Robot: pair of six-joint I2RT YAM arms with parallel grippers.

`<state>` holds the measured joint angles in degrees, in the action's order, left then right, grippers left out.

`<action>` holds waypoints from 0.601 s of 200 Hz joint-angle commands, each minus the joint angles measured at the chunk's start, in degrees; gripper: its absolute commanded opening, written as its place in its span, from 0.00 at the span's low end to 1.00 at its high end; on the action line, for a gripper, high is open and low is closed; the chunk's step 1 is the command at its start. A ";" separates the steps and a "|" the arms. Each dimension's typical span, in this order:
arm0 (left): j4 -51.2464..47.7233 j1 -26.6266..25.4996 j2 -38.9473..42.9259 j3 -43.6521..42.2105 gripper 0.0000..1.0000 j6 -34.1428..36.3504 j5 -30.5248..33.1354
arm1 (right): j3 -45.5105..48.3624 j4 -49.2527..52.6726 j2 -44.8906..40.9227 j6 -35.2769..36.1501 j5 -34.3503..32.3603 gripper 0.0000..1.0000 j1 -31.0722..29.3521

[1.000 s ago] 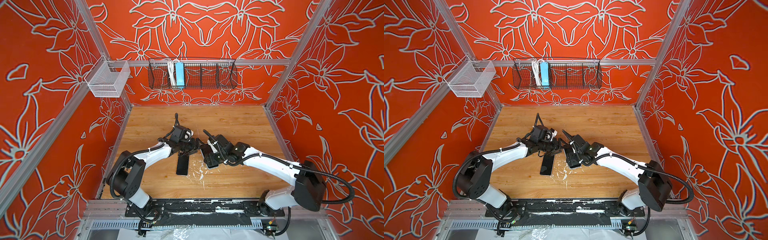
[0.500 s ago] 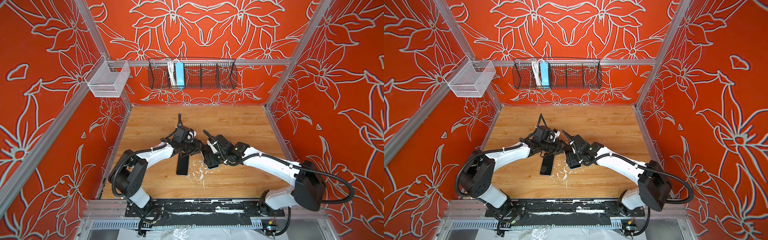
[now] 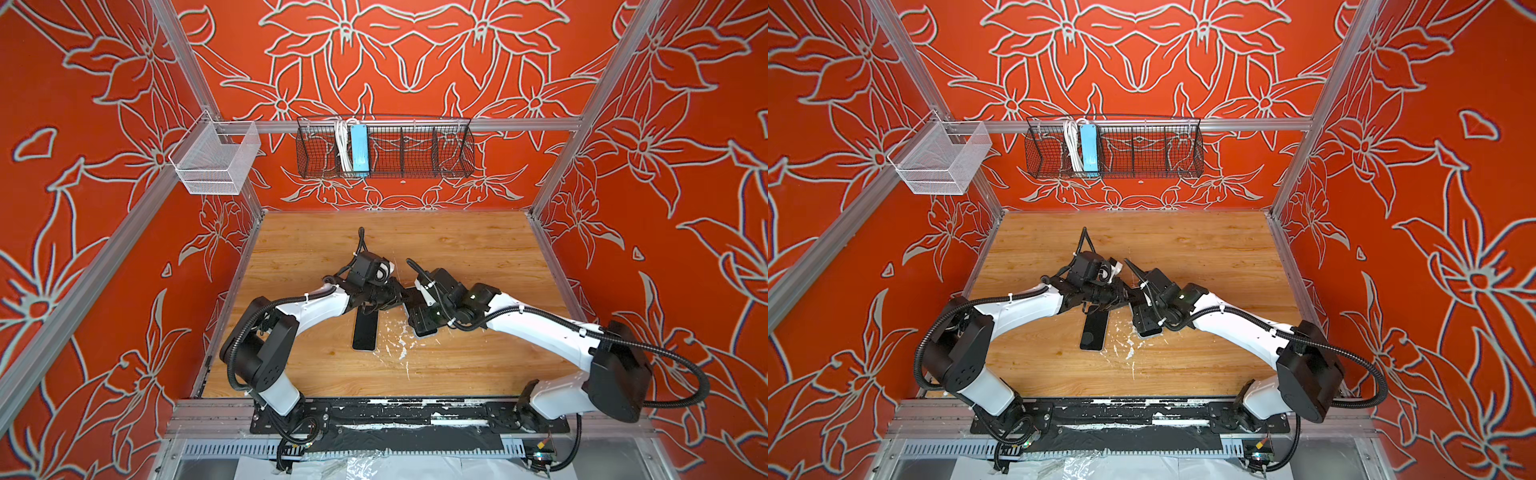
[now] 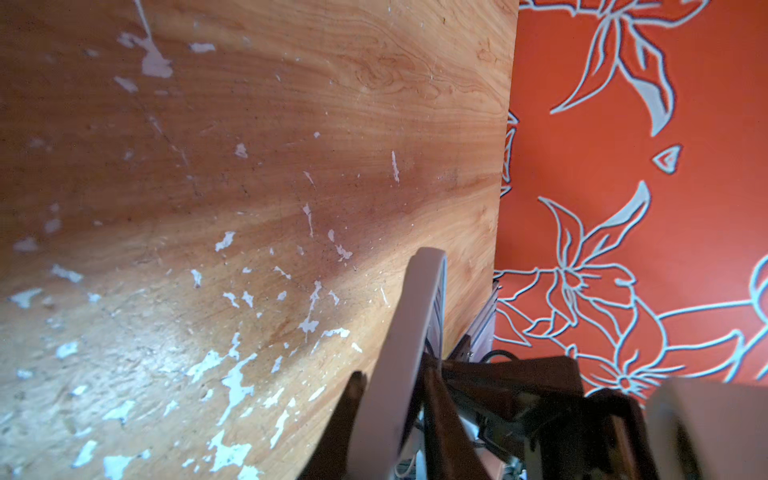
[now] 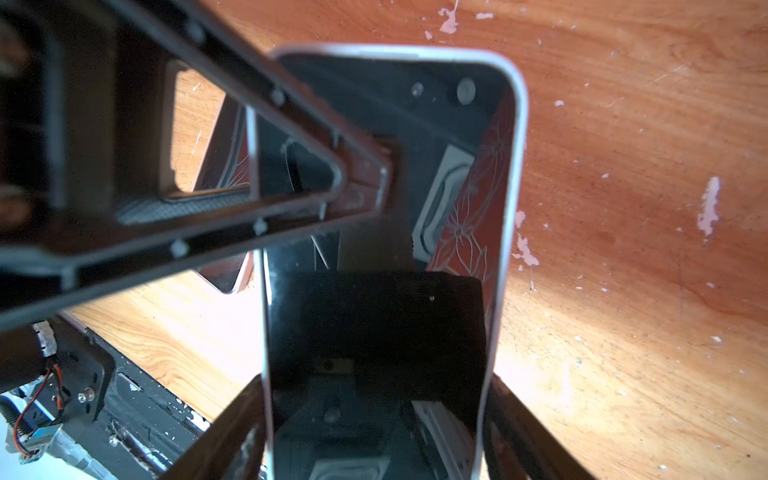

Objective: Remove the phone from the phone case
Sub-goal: 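Lift the clear-cased phone with the right gripper toward the left gripper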

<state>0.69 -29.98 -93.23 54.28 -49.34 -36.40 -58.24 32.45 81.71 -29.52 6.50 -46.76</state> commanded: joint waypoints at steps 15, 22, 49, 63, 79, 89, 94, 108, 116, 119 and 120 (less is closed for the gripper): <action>2.16 -0.26 -0.48 1.09 0.00 0.38 -1.77 | -1.70 -0.28 -1.20 0.52 0.13 0.37 0.16; 2.42 -0.26 -0.46 1.07 0.00 0.30 -2.06 | -1.79 -0.36 -1.20 0.52 -0.03 0.37 0.15; 3.51 -0.24 -0.46 1.03 0.00 0.17 -3.38 | -1.96 -0.37 -1.21 0.55 -0.56 0.37 0.18; 4.14 -0.26 -0.38 0.92 0.00 -0.13 -3.74 | -2.22 -0.19 -1.39 0.44 -0.79 0.37 0.11; 4.97 -0.26 -0.13 0.74 0.00 -0.48 -3.94 | -2.17 -0.36 -1.81 0.35 -1.00 0.39 0.18; 5.54 -0.17 0.21 0.68 0.00 -0.65 -3.94 | -2.08 -0.58 -2.31 0.15 -1.18 0.45 0.18; 5.86 -0.17 0.43 0.73 0.00 -0.67 -3.94 | -1.97 -0.69 -2.63 -0.03 -1.27 0.51 0.16; 8.21 0.08 1.35 0.31 0.00 -0.73 -4.44 | -1.58 -1.01 -4.03 -0.54 -1.85 0.72 0.20; 10.49 0.38 2.14 -0.44 0.00 -0.99 -4.25 | -1.06 -1.67 -5.24 -0.52 -1.91 0.79 0.27; 11.53 0.50 2.47 -0.82 0.00 -1.25 -4.16 | -0.82 -1.95 -5.82 -0.60 -2.06 0.81 0.27; 11.92 0.56 2.67 -1.01 0.00 -1.35 -4.14 | -0.78 -2.04 -6.02 -0.66 -2.08 0.81 0.27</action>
<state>5.78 -29.67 -93.10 54.39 -47.86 -40.38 -58.26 33.15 79.64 -30.44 6.42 -45.84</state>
